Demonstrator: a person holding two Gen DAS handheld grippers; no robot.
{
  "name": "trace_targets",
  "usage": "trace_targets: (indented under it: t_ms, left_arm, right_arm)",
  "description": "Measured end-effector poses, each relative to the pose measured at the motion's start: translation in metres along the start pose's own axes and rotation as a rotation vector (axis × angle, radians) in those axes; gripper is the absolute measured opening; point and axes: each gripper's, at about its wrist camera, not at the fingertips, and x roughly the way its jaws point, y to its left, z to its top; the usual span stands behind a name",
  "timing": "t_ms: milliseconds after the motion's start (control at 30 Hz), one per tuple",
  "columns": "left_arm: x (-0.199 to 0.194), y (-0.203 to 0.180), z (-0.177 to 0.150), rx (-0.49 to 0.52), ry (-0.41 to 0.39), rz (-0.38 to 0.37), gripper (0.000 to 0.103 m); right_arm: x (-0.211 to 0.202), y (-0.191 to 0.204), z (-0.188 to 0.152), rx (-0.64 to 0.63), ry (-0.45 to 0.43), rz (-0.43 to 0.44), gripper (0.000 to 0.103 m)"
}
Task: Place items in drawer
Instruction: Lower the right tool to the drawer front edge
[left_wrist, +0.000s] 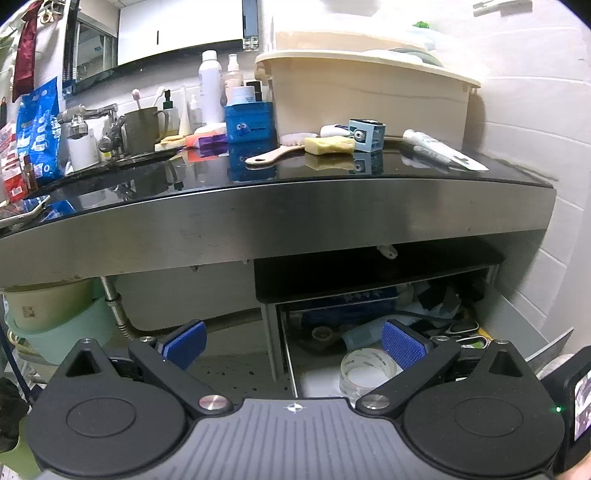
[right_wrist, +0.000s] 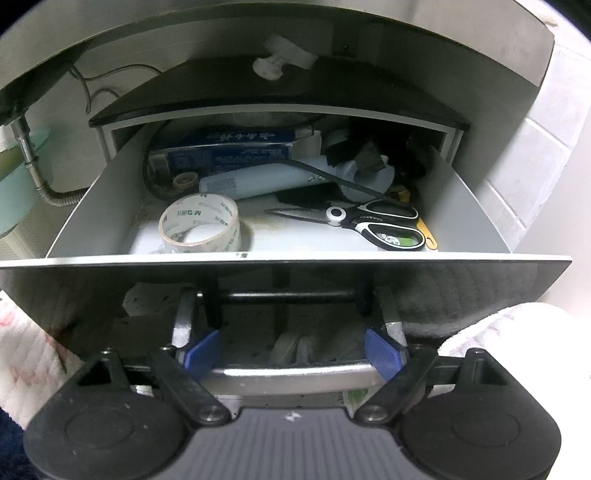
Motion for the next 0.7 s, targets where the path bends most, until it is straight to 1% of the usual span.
trace_targets:
  t_ms: [367, 700]
  left_arm:
    - [-0.002, -0.005, 0.0, 0.011, -0.002, -0.012, 0.102]
    - [-0.004, -0.008, 0.0, 0.024, -0.006, -0.023, 0.102]
  right_arm:
    - [0.006, -0.005, 0.006, -0.001, 0.026, 0.033, 0.086]
    - [0.011, -0.01, 0.012, -0.003, 0.05, 0.062, 0.089]
